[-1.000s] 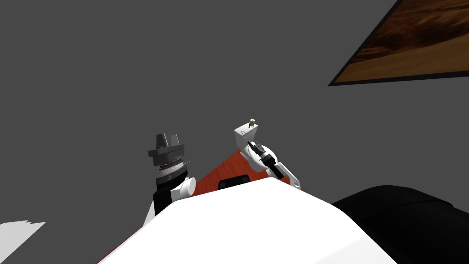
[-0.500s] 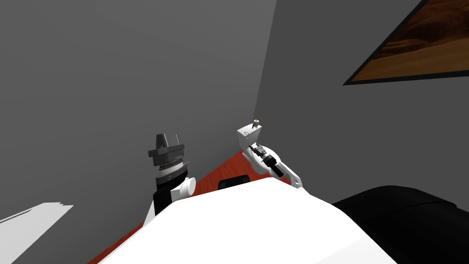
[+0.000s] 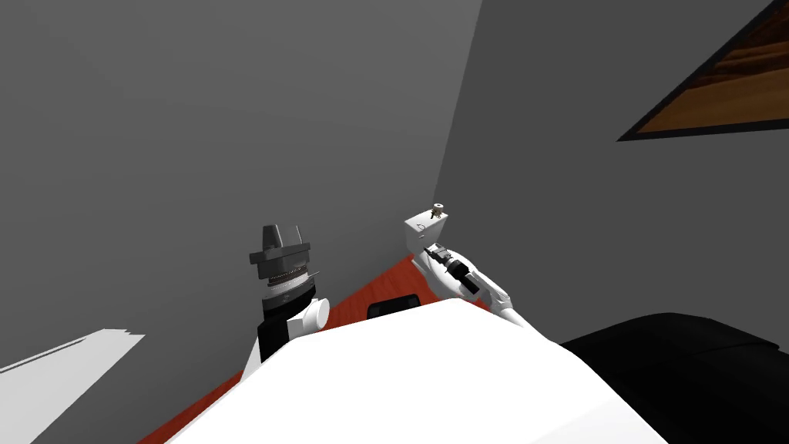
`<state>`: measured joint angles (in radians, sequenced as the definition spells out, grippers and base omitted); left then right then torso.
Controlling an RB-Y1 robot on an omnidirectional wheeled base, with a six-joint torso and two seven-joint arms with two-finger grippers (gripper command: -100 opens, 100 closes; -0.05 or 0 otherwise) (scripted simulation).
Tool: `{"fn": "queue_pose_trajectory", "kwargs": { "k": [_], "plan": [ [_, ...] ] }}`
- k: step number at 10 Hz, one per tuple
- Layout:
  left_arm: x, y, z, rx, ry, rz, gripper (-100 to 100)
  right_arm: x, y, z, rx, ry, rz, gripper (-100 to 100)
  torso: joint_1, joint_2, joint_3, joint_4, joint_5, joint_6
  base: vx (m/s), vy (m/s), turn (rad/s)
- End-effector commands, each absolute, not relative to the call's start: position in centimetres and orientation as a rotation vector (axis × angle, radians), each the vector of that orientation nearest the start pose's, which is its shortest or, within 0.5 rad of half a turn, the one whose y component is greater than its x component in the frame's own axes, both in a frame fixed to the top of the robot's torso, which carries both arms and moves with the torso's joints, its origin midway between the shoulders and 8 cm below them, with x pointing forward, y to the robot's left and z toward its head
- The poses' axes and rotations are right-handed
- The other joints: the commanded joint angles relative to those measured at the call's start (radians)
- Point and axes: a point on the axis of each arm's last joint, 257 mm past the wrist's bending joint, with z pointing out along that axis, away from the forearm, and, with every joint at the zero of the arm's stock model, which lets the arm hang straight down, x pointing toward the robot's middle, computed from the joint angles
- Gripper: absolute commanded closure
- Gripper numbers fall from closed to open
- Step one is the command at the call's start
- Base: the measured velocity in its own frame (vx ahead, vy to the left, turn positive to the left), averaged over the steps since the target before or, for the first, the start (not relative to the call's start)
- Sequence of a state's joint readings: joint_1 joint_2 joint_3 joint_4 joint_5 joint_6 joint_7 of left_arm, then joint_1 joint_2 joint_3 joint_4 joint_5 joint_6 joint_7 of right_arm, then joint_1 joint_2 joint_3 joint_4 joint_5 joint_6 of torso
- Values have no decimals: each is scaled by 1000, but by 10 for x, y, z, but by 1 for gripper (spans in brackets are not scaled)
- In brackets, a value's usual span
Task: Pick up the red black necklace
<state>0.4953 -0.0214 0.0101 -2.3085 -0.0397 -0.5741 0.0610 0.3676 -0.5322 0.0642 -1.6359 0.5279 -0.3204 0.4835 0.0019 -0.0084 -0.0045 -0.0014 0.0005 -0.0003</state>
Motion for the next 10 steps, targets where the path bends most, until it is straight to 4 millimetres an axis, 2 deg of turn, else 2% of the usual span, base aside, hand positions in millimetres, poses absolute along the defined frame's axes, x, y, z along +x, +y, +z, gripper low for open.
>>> {"fn": "queue_pose_trajectory", "kwargs": {
  "k": [1,3,4,7,10],
  "plan": [
    [325,275,52,-580,530,-1349,0,412,-340,-311,-141,1767,197,-100,0,0,0,0,0,0,140,22,135],
    [325,275,52,-580,530,-1349,0,414,-366,-319,-160,1801,140,-100,0,-2,-1,-1,0,0,145,28,88],
    [325,275,52,-579,530,-1349,0,414,-366,-320,-159,1802,139,-100,0,-2,-1,-1,0,0,97,12,43],
    [325,275,52,-579,530,-1349,0,417,-402,-324,-169,1836,72,-100,-1,0,0,0,0,0,125,8,77],
    [325,275,52,-580,530,-1349,0,418,-438,-324,-161,1863,21,-100,0,-4,-3,-1,0,0,194,21,78]
  ]
}}
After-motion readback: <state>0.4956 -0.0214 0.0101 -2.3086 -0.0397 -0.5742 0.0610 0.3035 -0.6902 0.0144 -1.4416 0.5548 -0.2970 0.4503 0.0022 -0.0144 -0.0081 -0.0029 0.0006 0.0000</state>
